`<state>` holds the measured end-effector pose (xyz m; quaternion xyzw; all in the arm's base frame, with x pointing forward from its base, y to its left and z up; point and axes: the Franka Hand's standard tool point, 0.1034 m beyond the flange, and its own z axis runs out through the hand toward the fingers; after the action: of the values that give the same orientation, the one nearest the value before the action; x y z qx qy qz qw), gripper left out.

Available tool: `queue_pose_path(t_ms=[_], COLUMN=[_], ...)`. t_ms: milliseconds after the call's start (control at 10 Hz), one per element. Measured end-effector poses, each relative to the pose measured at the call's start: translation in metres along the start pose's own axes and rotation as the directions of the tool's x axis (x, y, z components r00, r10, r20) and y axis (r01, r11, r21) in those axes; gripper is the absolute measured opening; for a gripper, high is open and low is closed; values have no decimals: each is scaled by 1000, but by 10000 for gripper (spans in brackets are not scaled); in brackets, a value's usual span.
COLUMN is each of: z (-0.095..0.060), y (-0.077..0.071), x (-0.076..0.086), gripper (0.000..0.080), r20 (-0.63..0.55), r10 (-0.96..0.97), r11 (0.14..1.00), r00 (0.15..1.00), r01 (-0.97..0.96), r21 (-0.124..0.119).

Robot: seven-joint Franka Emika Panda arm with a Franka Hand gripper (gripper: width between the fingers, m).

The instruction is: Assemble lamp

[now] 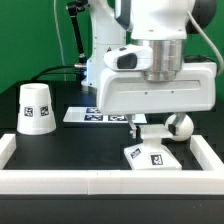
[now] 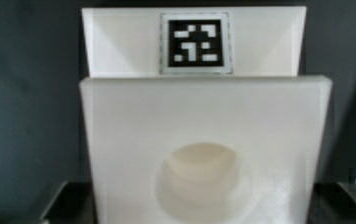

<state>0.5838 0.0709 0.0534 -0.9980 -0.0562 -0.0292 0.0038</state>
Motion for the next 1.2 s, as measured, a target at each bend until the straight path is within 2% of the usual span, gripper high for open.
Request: queue_pose_path(t_ms=[200,400,700,1200], z=[1,1,1,1], y=[-17,-23,-25,-26], x=[18,29,37,38], gripper=[537,537,537,537], r20=[-16,-24,-34,-33], r10=[24,31,37,35], r11=[1000,999,999,999], r00=[1000,999,999,999], r01=[-24,-31,-36,-35], r21=[3,6,11,11])
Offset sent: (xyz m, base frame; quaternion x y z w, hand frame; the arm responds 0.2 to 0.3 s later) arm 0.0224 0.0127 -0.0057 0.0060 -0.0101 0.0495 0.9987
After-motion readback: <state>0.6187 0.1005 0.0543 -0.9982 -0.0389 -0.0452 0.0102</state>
